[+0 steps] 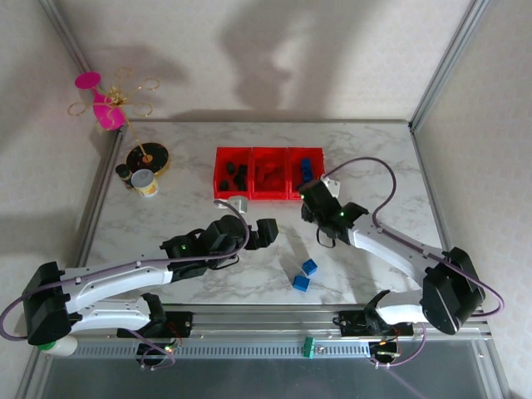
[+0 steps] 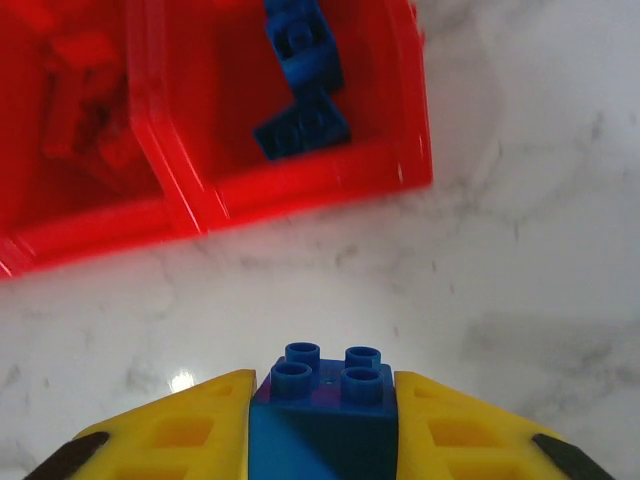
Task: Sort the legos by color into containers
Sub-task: Pick up the lego from the bottom-center of the table, then place the lego in the container.
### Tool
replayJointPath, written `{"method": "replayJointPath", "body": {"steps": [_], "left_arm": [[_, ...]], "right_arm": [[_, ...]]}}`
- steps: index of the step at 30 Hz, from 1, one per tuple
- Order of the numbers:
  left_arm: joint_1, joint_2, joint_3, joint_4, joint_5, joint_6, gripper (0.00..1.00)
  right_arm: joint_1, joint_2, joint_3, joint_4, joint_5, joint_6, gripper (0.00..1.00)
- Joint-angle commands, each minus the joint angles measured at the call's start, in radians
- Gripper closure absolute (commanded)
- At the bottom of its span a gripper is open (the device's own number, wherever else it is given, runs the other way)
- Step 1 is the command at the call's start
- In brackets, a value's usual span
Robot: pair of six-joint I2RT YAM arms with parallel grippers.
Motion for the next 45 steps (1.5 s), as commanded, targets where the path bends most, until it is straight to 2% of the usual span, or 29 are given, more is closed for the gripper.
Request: {"method": "replayJointPath", "body": {"steps": [1, 6, 18, 24, 27, 31, 36, 45], "left_arm": [[0.035, 0.008, 0.030, -0.012, -0.021, 0.035, 0.00], [0.106, 0.026, 0.039, 0.000, 0.022, 0.049, 0.00], [0.230, 0.036, 0.024, 0.028, 0.073, 0.071, 0.01], [0.250, 0.051, 0.022, 0.039, 0.101, 0.074, 0.00], [0.252, 0.050, 0.023, 0.039, 0.106, 0.074, 0.00], [0.252, 0.041, 0.023, 0.031, 0.107, 0.068, 0.00], [0.247, 0.024, -0.001, 0.039, 0.136, 0.054, 0.00], [0.186, -0.026, -0.047, 0.023, 0.138, 0.044, 0.00]], "right_arm": [[-0.050, 0.060, 0.077, 0.079, 0.010, -0.118, 0.68], [-0.098, 0.182, 0.164, 0.178, -0.033, -0.201, 0.68], [-0.195, 0.524, 0.413, 0.235, -0.047, -0.299, 0.66], [-0.200, 0.632, 0.521, 0.228, -0.039, -0.334, 0.56], [-0.199, 0.626, 0.529, 0.229, -0.053, -0.336, 0.49], [-0.191, 0.569, 0.501, 0.211, -0.062, -0.332, 0.46], [-0.159, 0.451, 0.407, 0.184, -0.070, -0.302, 0.40], [-0.086, 0.243, 0.207, 0.057, -0.102, -0.219, 0.33]]}}
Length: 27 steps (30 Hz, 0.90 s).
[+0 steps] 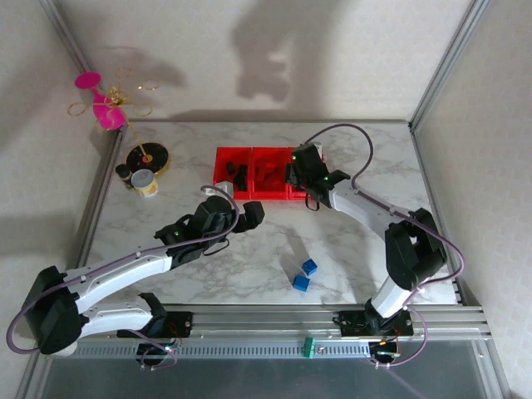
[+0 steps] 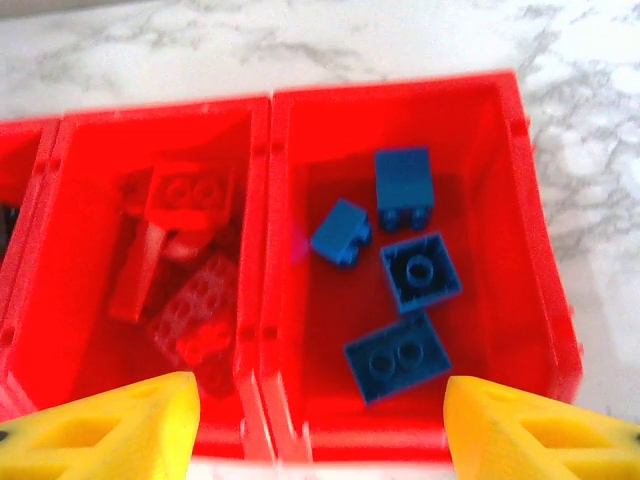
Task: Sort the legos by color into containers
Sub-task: Place the lego in the container, then pick up the lego from the bottom-center of the table.
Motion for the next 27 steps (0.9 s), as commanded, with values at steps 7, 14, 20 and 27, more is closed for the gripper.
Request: {"method": "replayJointPath", "body": {"steps": [7, 14, 20, 27], "left_arm": [[-0.078, -0.092, -0.055, -0.043, -0.024, -0.028, 0.00], [-0.136, -0.137, -0.107, -0.041, -0.032, -0.061, 0.00], [-0.169, -0.147, -0.127, -0.049, -0.046, -0.102, 0.01], [-0.185, -0.160, -0.143, -0.053, -0.066, -0.118, 0.00]], "right_arm": [[0.085, -0.191, -0.196, -0.236, -0.006, 0.102, 0.28], [0.167, -0.312, -0.324, -0.335, -0.056, 0.206, 0.25], [0.247, -0.383, -0.428, -0.365, -0.098, 0.311, 0.22], [0.304, -0.424, -0.504, -0.377, -0.133, 0.382, 0.18]]}}
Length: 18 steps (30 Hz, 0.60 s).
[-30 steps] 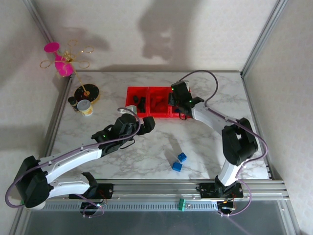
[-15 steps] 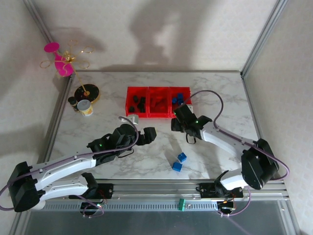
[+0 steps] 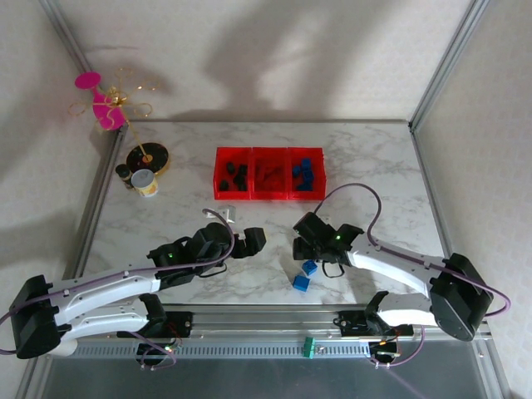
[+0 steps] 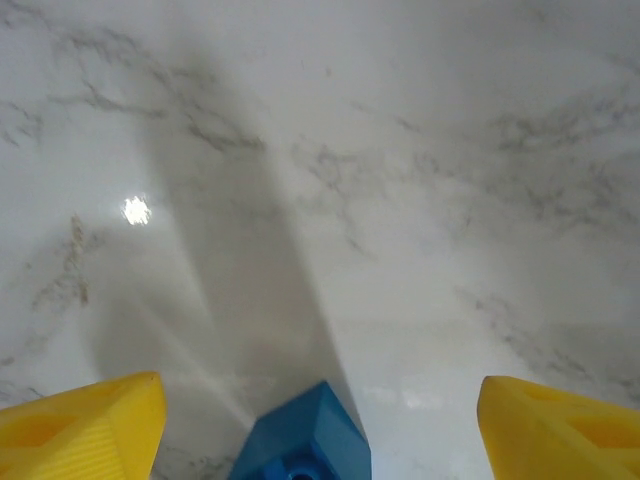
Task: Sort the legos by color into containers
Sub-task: Pick up the lego from the bottom-center of the table.
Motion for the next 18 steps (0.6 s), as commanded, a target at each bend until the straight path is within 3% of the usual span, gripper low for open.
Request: {"method": "replayJointPath", "body": {"steps": [1, 7, 18], "left_arm": [[-0.010, -0.013, -0.012, -0.018, -0.038, -0.021, 0.01], [-0.011, -0.004, -0.006, -0.019, -0.039, -0.019, 0.00], [-0.012, -0.006, -0.010, -0.019, -0.045, -0.013, 0.00]], "right_arm": [[0.025, -0.031, -0.042, 0.003, -0.058, 0.061, 0.18], [0.077, 0.004, -0.070, 0.022, -0.027, 0.135, 0.19], [0.081, 0.054, -0.101, 0.086, -0.027, 0.126, 0.43]]}}
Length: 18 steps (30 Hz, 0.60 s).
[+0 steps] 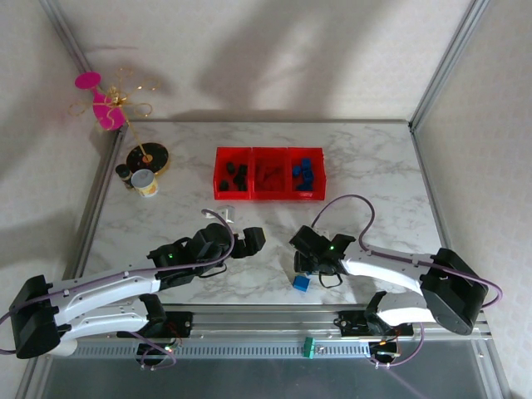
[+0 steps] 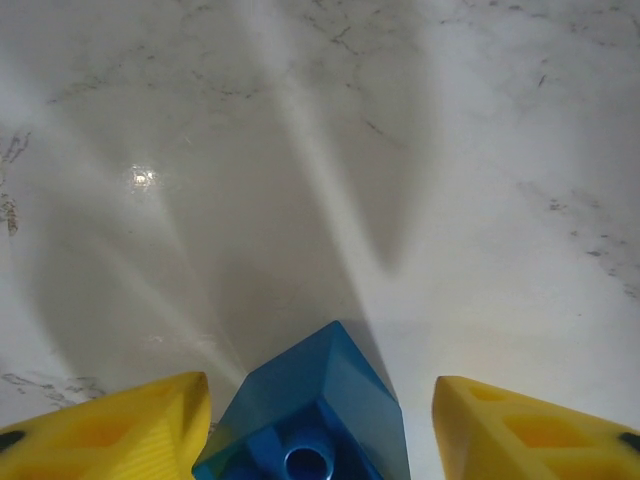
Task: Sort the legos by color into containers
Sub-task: Pick up the lego from the bottom-center of the table.
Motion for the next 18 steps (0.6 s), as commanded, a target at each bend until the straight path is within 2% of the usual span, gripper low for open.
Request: {"method": "replayJointPath", "body": {"steps": [1, 8, 13, 18], "left_arm": [[-0.008, -0.004, -0.006, -0.020, -0.023, -0.003, 0.00], [-0.008, 0.000, -0.001, -0.015, -0.025, -0.001, 0.01], [-0.008, -0.005, 0.013, -0.017, -0.037, 0.011, 0.00], [-0.004, -0.007, 0.065, -0.061, -0.099, 0.045, 0.00]], "right_arm": [[0.011, 0.010, -0.015, 0.014, 0.017, 0.009, 0.45], [0.010, 0.006, -0.005, 0.023, 0.039, -0.009, 0.61], [0.002, 0.013, 0.079, -0.016, 0.098, -0.051, 0.61], [-0.057, 0.037, 0.205, -0.026, 0.162, -0.140, 0.62]]}}
